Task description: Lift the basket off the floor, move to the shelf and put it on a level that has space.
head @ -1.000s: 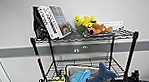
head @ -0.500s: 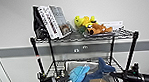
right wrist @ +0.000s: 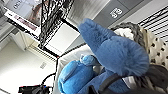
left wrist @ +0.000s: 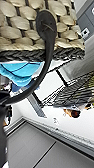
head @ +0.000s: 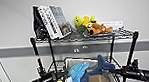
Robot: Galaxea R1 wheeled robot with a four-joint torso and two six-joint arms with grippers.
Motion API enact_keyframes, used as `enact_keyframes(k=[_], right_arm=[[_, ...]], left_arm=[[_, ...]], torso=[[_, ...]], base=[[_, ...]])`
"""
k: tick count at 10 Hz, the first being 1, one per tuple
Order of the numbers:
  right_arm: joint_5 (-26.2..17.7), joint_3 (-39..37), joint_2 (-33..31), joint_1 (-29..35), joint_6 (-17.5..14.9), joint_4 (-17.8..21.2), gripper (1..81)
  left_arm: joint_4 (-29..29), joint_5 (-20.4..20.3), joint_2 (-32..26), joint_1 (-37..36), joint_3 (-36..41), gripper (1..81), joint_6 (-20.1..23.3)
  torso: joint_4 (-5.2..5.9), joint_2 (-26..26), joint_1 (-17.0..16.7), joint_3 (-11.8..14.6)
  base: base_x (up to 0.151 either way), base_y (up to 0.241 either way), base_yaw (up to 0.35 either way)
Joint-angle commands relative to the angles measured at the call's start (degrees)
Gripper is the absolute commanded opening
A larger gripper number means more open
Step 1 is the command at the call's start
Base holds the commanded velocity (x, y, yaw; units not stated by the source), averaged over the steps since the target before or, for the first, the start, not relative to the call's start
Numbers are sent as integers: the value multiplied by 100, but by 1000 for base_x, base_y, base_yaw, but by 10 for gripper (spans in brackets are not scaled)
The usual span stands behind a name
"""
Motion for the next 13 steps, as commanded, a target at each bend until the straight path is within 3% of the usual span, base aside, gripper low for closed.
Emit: enact_keyframes(k=[1,8,13], right_arm=[[157,-162,237,1073,-117,138,10],[130,-1023,711,1363,-109,190,10],[-230,-1875,1203,1680,-47,226,10]], left_arm=[[-225,-55,141,-1126,-324,10,10],[-497,437,439,-1601,-1290,10,1],[-707,902,896,-1917,-2115,10,-34]], torso=[[0,0,0,0],[0,0,2,0],[0,0,2,-2]], base=[[0,0,0],[0,0,0],[0,0,0]])
